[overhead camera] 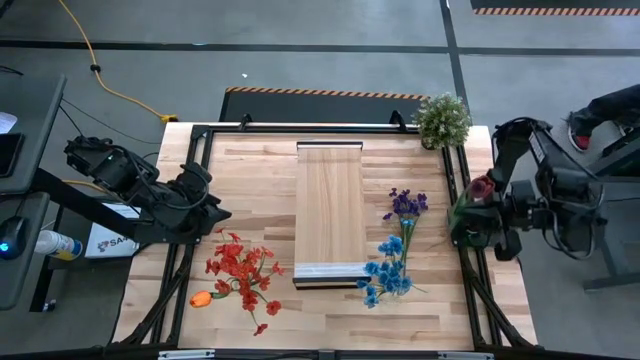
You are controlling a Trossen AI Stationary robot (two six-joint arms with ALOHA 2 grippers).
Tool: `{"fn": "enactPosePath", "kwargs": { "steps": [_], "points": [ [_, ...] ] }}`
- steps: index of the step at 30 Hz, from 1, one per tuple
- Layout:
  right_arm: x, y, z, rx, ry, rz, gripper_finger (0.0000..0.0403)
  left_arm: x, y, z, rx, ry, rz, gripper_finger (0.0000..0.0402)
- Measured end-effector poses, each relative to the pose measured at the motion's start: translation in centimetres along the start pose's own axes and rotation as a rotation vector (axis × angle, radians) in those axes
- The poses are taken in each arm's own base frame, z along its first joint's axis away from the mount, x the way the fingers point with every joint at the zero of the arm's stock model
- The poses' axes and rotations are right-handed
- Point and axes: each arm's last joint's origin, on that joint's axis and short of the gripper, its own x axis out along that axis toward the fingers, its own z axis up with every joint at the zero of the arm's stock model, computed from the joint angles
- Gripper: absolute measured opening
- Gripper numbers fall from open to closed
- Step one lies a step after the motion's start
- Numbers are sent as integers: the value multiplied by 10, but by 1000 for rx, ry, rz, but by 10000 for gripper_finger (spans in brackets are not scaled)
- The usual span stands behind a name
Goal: Pick and place flowers into a vace then onto a shelf
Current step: Put the red flower into the right transparent vase
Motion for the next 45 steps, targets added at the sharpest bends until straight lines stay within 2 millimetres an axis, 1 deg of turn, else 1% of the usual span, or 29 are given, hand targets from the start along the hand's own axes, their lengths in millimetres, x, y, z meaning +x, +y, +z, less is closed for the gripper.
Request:
{"fn": "enactPosePath", "kwargs": {
  "steps": [5,8,18,26,29,37,45],
  "points": [
    [2,10,-17,39,-21,-11,0,0,0,0,0,0,0,321],
    [3,16,-23,69,-44,-27,0,0,0,0,0,0,0,320],
    [7,45,-37,99,-91,-78,0,0,0,0,0,-2,1,320],
    [10,66,-45,136,-94,-79,0,0,0,0,0,-7,2,321],
    [11,70,-48,134,-94,-82,0,0,0,0,0,-7,2,320],
    [24,73,-50,157,-117,-145,0,0,-1,0,-3,-9,-4,321],
    [32,77,-54,176,-125,-170,0,0,-1,0,-3,-8,-4,321]
  ]
}}
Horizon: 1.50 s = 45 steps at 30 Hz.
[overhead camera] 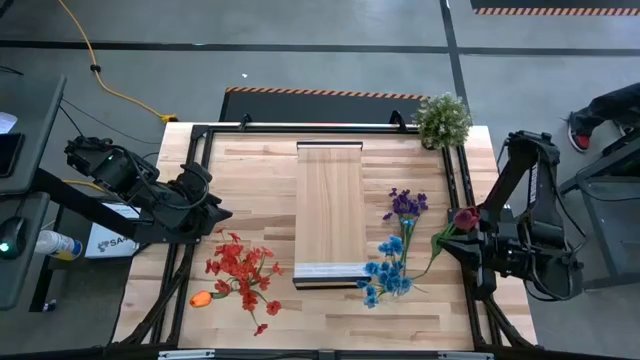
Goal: Pick and place flowers into a vace then onto a shelf
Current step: Put the red flower into the right transparent vase
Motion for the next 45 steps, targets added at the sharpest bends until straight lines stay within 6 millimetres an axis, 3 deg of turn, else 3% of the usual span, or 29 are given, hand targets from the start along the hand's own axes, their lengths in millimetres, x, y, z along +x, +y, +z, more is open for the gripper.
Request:
{"fn": "enactPosePath", "kwargs": {
  "steps": [17,45],
  "points": [
    [6,12,-19,-40,5,-8,0,0,0,0,4,1,0,320],
    [6,6,-27,-125,44,23,0,0,0,0,4,4,0,319]
  ]
}}
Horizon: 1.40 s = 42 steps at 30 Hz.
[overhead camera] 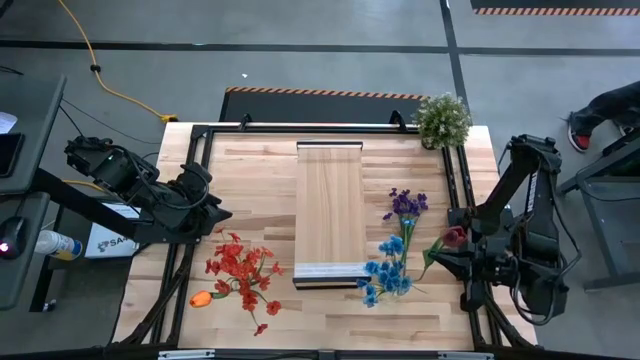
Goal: Pick and place flowers into a vace then onto a shelf
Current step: Put the red flower into the right transparent vase
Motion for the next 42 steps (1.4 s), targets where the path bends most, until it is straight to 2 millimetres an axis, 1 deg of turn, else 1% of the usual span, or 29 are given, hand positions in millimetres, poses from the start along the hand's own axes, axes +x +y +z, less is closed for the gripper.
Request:
{"fn": "enactPosePath", "kwargs": {
  "steps": [10,19,26,36,42],
  "points": [
    [1,-2,-3,-19,11,3,0,0,0,0,0,-1,0,319],
    [18,-10,-11,-23,96,-10,0,0,0,0,0,-3,1,320],
    [25,-14,-13,-29,136,-23,0,0,0,0,0,-5,1,321],
    [28,-8,-24,-34,167,-21,0,0,0,0,0,-5,1,321],
    [28,-7,-26,-23,185,-9,0,0,0,0,0,-4,1,319]
  ]
}}
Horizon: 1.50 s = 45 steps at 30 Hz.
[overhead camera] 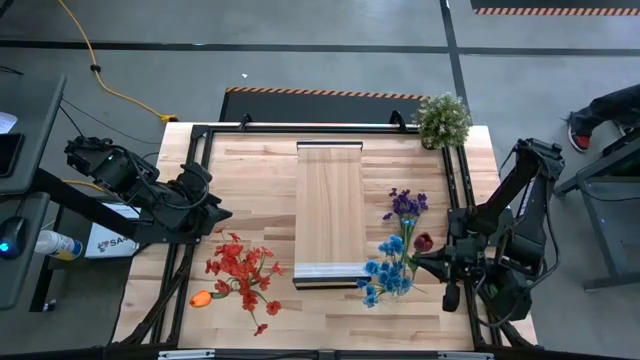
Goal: Pick and place flowers into a vace then onto a shelf
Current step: Put the red flower into the right transparent vase
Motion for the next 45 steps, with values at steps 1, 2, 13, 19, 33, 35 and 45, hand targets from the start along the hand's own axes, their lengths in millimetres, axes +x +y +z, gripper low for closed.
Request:
{"fn": "enactPosePath", "kwargs": {
  "steps": [1,2,13,19,33,35,45],
  "points": [
    [0,0,0,1,2,1,0,0,0,0,0,0,0,320],
    [0,0,0,3,7,5,0,0,0,0,0,0,0,321],
    [0,0,-3,47,83,44,0,0,0,0,0,0,0,321],
    [0,0,-3,48,93,50,0,0,0,0,0,5,-1,319],
    [0,0,-3,55,100,54,0,0,0,0,0,4,-1,321],
    [0,0,-4,56,102,55,0,0,0,0,0,4,-1,321],
    [0,0,-4,51,108,56,0,0,0,0,0,2,0,321]
  ]
}}
